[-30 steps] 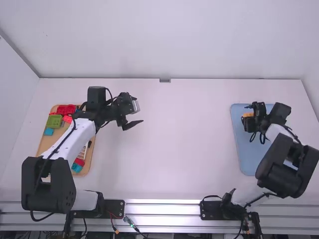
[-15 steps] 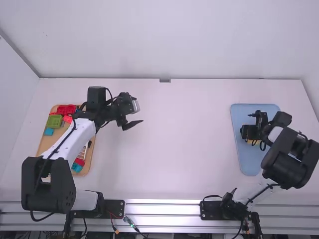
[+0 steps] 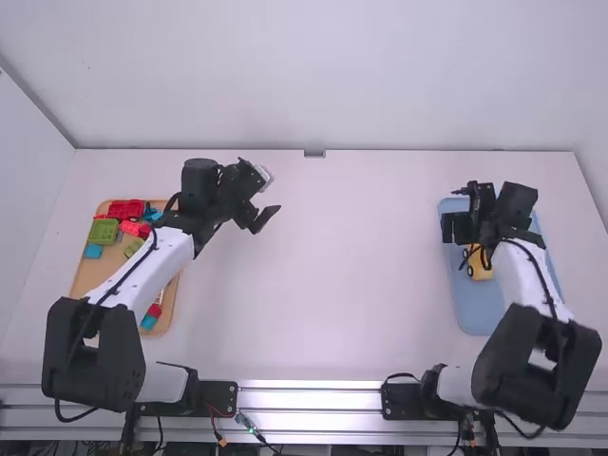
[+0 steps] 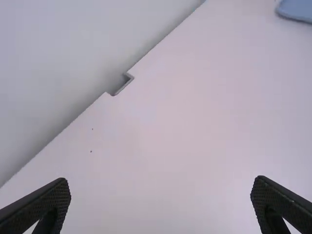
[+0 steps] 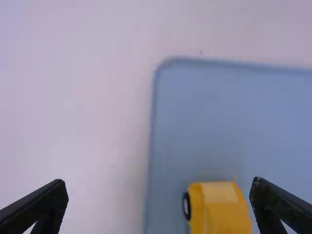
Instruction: Assemble lego blocks to make yellow taxi
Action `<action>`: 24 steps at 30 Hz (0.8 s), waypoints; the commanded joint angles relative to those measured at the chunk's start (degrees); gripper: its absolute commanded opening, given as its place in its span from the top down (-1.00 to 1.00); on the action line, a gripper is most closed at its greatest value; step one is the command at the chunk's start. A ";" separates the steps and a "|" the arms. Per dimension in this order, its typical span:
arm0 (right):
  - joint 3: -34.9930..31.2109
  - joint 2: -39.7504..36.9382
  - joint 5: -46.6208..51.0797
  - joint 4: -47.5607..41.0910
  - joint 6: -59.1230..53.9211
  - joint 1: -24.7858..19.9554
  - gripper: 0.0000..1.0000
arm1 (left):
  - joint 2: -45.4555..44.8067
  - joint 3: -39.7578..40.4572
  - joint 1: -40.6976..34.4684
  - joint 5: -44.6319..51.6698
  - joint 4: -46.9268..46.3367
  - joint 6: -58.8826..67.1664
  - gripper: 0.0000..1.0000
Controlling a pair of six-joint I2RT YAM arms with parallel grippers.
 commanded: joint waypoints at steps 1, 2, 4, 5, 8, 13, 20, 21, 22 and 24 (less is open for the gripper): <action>0.09 -6.27 0.66 -1.46 3.28 4.94 -0.98 | -4.28 -0.26 -1.49 -2.69 -0.07 -8.46 -0.98; 0.09 -9.03 0.61 -2.32 3.78 8.02 -0.98 | -5.62 -0.26 -1.79 -2.64 -0.63 -10.56 -0.98; 0.09 -12.63 0.63 -3.32 4.44 12.87 -0.98 | -7.80 -0.26 -2.01 -2.64 -1.86 -14.23 -0.98; 0.09 -13.81 0.66 -3.61 4.35 14.64 -0.98 | -8.59 -0.26 -2.01 -2.56 -2.32 -15.32 -0.98; 0.02 -17.97 0.63 -3.93 4.26 21.75 -0.98 | -12.02 -0.26 -1.99 -2.45 -4.85 -18.99 -0.98; -1.32 -21.59 2.00 -2.52 5.56 25.14 -0.93 | -15.42 -1.62 -0.61 -3.81 -5.15 -22.19 -0.93; -6.17 -26.43 6.85 2.33 10.41 20.30 -0.77 | -20.15 -6.36 4.13 -8.54 -0.91 -26.93 -0.77; -7.35 -27.61 8.03 3.50 11.59 19.12 -0.72 | -21.28 -7.49 5.26 -9.68 -0.91 -28.06 -0.73; -8.09 -28.35 8.77 4.25 12.33 18.38 -0.70 | -21.99 -8.20 5.97 -10.39 -0.91 -28.77 -0.70; -9.65 -29.91 10.33 5.81 13.89 17.87 -0.64 | -23.49 -9.70 7.38 -11.88 -0.91 -30.22 -0.65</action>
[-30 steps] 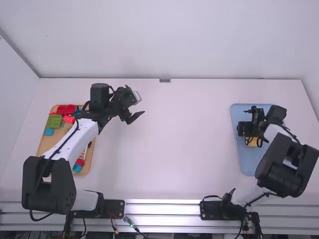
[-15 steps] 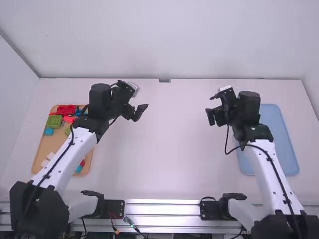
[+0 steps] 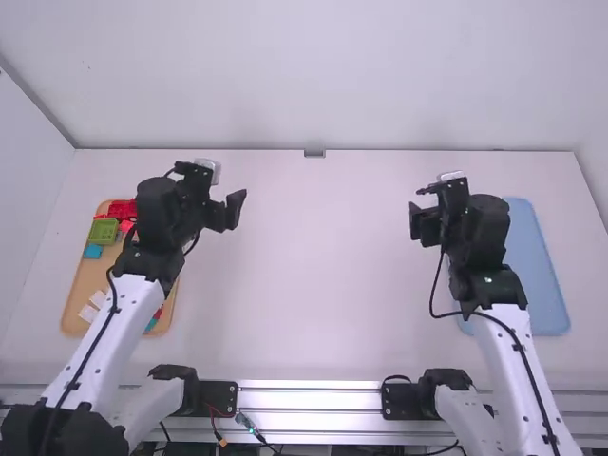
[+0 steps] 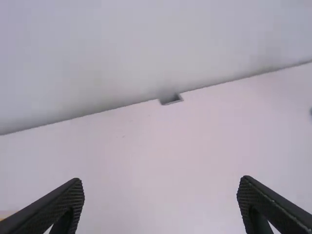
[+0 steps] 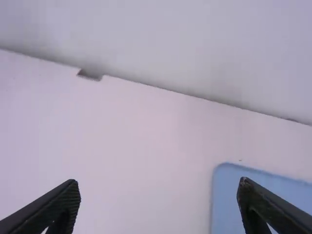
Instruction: Assemble lego blocks to make yellow taxi
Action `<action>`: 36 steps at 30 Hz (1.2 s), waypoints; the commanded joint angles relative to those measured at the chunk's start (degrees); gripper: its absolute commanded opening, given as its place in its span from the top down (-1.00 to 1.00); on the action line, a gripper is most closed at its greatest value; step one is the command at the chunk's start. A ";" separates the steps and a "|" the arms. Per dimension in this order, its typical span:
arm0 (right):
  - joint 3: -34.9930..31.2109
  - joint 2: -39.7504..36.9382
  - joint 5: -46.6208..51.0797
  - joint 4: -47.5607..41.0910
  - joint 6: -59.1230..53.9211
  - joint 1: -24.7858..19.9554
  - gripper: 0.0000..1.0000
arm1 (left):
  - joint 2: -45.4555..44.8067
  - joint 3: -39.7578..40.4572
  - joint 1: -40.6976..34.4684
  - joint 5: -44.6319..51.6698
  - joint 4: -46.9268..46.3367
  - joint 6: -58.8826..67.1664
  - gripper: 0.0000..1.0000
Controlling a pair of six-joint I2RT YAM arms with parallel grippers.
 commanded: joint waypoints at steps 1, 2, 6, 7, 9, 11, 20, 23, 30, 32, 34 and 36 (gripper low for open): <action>-2.55 -3.36 4.35 1.90 4.65 -0.32 -0.59 | -3.61 -2.46 1.08 -4.05 0.25 -3.01 -0.59; -3.72 -4.53 4.91 3.06 5.82 -0.32 -0.55 | -4.73 -3.57 1.08 -5.16 0.25 -3.01 -0.55; -7.80 -8.61 4.91 7.14 9.90 -0.32 -0.40 | -8.63 -7.47 1.08 -9.06 0.25 -3.01 -0.42; -9.13 -9.94 4.91 8.47 11.23 -0.32 -0.36 | -9.91 -8.75 1.08 -10.34 0.25 -3.01 -0.37; -12.24 -13.05 4.91 9.23 11.51 -0.32 -0.25 | -12.92 -11.76 1.08 -13.35 0.25 -3.01 -0.27; -14.02 -14.83 4.91 9.23 11.51 -0.32 -0.19 | -14.65 -13.50 1.08 -15.09 0.25 -3.01 -0.21; -25.70 -26.50 4.91 9.23 11.51 -0.32 0.22 | -26.30 -25.14 1.08 -16.10 0.25 -3.01 0.20; -29.87 -30.68 4.91 9.23 11.51 -0.32 0.37 | -30.60 -29.44 1.08 -16.10 0.25 -3.01 0.35; -37.88 -38.69 4.91 9.23 11.51 -0.32 0.65 | -39.14 -37.98 1.08 -16.10 0.25 -3.01 0.65; -39.50 -40.31 4.91 9.23 11.51 -0.32 0.70 | -40.91 -39.75 1.08 -16.10 0.25 -3.01 0.71; -41.77 -42.58 4.91 9.23 11.51 -0.32 0.78 | -43.42 -42.26 1.08 -16.10 0.25 -3.01 0.80; -43.18 -43.99 4.91 9.23 11.51 -0.32 0.83 | -45.00 -43.84 1.08 -16.10 0.25 -3.01 0.85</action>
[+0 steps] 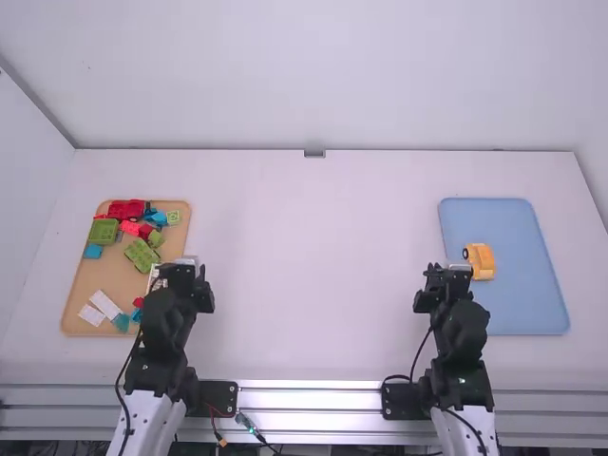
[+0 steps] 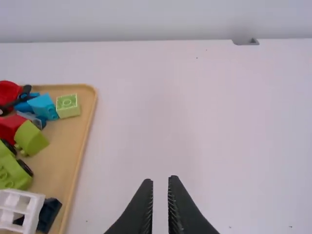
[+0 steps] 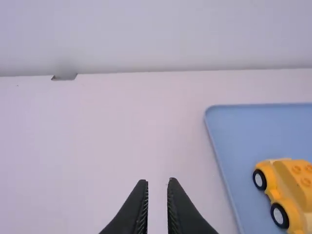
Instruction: Assemble lego blocks to make yellow taxi
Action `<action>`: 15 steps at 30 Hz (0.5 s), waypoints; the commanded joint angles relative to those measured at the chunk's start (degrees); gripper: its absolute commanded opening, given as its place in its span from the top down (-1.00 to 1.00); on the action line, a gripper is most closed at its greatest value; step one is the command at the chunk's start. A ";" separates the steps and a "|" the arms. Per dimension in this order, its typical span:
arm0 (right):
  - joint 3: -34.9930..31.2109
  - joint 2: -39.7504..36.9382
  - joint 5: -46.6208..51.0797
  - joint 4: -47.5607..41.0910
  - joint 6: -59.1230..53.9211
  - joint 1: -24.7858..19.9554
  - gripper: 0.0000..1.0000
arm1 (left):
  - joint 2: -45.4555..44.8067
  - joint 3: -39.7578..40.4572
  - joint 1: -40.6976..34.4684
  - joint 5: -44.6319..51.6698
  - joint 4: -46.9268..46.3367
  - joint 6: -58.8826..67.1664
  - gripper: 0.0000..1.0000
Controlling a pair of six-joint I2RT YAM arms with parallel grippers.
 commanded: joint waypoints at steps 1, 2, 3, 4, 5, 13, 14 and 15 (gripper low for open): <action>-2.38 -2.47 0.25 0.19 0.27 0.16 0.87 | -2.59 -2.52 -0.01 -0.71 0.14 0.05 0.90; -3.24 -3.33 0.25 0.19 0.27 0.16 0.90 | -3.56 -3.50 -0.01 -0.71 0.14 0.05 0.93; -3.25 -3.75 0.25 0.19 0.27 0.16 0.92 | -4.04 -3.98 -0.01 -0.71 0.14 0.05 0.95; -3.25 -4.97 0.25 0.19 0.27 0.16 0.96 | -5.44 -4.08 -0.01 -0.71 0.14 0.05 0.99; -3.25 -5.56 0.25 0.19 0.27 0.16 0.98 | -6.12 -4.08 -0.01 -0.71 0.14 0.05 1.00; -3.25 -10.70 0.25 0.19 0.27 0.16 1.00 | -12.08 -4.08 -0.01 -0.71 0.14 0.05 1.00; -3.25 -11.34 0.25 0.19 0.27 0.16 1.00 | -12.82 -4.08 -0.01 -0.71 0.14 0.05 1.00; -3.25 -11.80 0.25 0.19 0.27 0.16 1.00 | -13.37 -4.08 -0.01 -0.71 0.14 0.05 1.00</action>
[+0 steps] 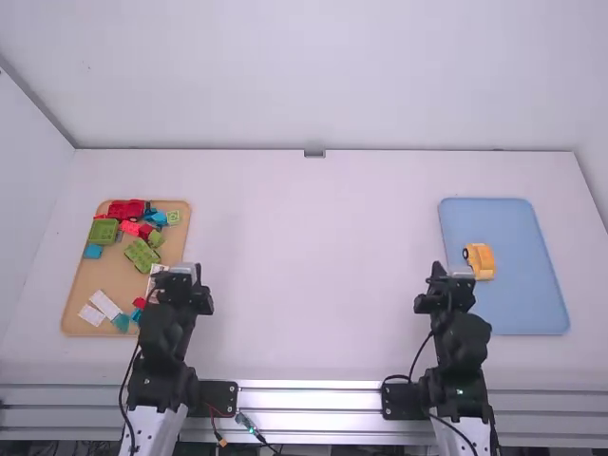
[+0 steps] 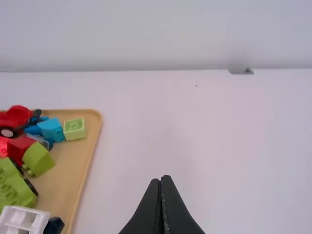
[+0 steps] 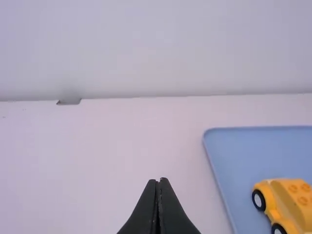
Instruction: Assemble lego blocks to make yellow taxi
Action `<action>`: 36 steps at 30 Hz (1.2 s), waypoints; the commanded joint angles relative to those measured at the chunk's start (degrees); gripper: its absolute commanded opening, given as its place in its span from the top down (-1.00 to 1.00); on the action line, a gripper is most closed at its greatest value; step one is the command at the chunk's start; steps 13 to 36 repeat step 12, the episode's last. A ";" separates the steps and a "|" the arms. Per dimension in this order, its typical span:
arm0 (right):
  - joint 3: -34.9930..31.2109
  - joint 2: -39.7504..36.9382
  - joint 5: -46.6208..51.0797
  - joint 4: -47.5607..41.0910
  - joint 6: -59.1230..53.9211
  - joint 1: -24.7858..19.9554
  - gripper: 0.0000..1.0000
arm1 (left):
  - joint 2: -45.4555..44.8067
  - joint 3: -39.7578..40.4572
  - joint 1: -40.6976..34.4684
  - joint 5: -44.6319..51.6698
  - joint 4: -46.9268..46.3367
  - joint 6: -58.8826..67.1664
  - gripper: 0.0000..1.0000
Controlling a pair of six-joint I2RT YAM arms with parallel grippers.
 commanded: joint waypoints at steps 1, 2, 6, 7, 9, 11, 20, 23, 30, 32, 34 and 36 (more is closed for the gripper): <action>-0.67 -1.72 0.23 -0.27 0.27 0.16 1.00 | -1.90 -0.56 0.01 -0.30 -0.27 0.03 1.00; -0.67 -2.31 0.23 -0.27 0.27 0.16 1.00 | -2.59 -0.56 0.01 -0.30 -0.27 0.03 1.00; -0.67 -2.52 0.23 -0.27 0.27 0.16 1.00 | -4.87 -0.56 0.01 -0.30 -0.27 0.03 1.00; -0.67 -2.52 0.23 -0.27 0.27 0.16 1.00 | -5.48 -0.56 0.01 -0.30 -0.27 0.03 1.00; -0.67 -2.52 0.23 -0.27 0.27 0.16 1.00 | -6.37 -0.56 0.01 -0.30 -0.27 0.03 1.00; -0.67 -2.52 0.23 -0.27 0.27 0.16 1.00 | -6.68 -0.56 0.01 -0.30 -0.27 0.03 1.00; -0.67 -2.52 0.23 -0.27 0.27 0.16 1.00 | -6.68 -0.56 0.01 -0.30 -0.27 0.03 1.00; -0.67 -2.52 0.23 -0.27 0.27 0.16 1.00 | -6.68 -0.56 0.01 -0.30 -0.27 0.03 1.00; -0.67 -2.52 0.23 -0.27 0.27 0.16 1.00 | -6.68 -0.56 0.01 -0.30 -0.27 0.03 1.00; -0.67 -2.52 0.23 -0.27 0.27 0.16 1.00 | -6.68 -0.56 0.01 -0.30 -0.27 0.03 1.00; -0.67 -2.52 0.23 -0.27 0.27 0.16 1.00 | -6.68 -0.56 0.01 -0.30 -0.27 0.03 1.00; -0.67 -2.52 0.23 -0.27 0.27 0.16 1.00 | -6.68 -0.56 0.01 -0.30 -0.27 0.03 1.00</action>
